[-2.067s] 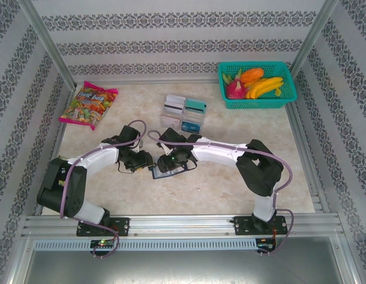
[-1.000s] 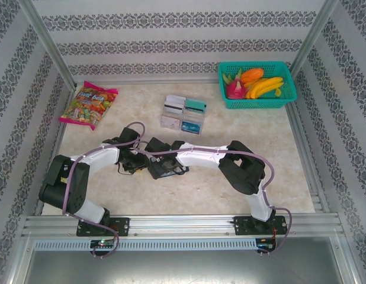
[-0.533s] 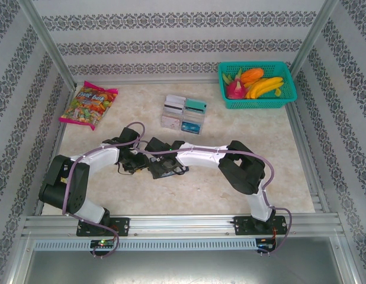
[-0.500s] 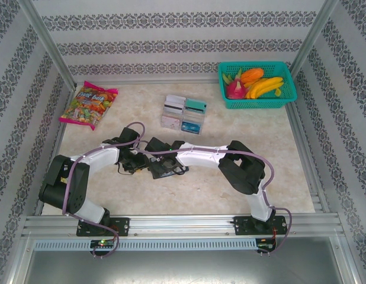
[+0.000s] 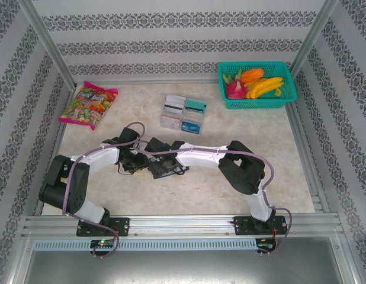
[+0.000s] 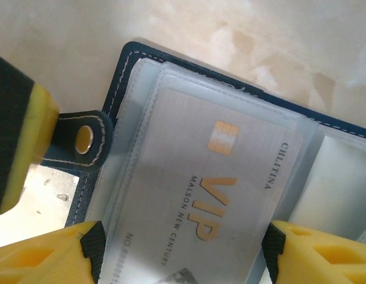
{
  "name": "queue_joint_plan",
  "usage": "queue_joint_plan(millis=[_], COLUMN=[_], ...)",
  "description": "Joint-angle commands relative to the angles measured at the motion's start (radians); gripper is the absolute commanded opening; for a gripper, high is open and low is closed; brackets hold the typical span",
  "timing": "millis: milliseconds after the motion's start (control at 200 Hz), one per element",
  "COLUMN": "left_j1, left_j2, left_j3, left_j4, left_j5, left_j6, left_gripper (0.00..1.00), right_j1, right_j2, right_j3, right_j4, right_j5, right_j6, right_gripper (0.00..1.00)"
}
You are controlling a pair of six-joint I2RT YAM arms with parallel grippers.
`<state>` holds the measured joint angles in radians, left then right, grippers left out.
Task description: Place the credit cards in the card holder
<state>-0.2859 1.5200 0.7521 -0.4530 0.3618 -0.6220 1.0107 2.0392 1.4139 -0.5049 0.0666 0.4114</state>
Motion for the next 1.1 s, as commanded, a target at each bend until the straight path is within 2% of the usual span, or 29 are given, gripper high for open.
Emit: queue_joint_plan(millis=[0, 280, 669, 879, 1094], left_j1=[0.011, 0.013, 0.013, 0.013, 0.014], left_j2=[-0.002, 0.0, 0.005, -0.003, -0.008], left_j3=[-0.001, 0.005, 0.005, 0.006, 0.013], left_j4=[0.008, 0.002, 0.007, 0.005, 0.0], left_j5=[0.0, -0.004, 0.002, 0.005, 0.003], left_j6=[-0.004, 0.001, -0.001, -0.004, -0.001], left_gripper=[0.37, 0.37, 0.37, 0.37, 0.38], right_j1=[0.007, 0.016, 0.015, 0.002, -0.053], right_j2=[-0.007, 0.038, 0.043, -0.047, -0.117], right_j3=[-0.001, -0.005, -0.034, -0.089, -0.174], right_j4=[-0.015, -0.018, -0.029, 0.066, 0.193], right_j5=[0.055, 0.033, 0.096, 0.028, -0.118], right_j6=[-0.02, -0.02, -0.024, 0.003, 0.04], right_gripper=[0.72, 0.75, 0.6, 0.61, 0.6])
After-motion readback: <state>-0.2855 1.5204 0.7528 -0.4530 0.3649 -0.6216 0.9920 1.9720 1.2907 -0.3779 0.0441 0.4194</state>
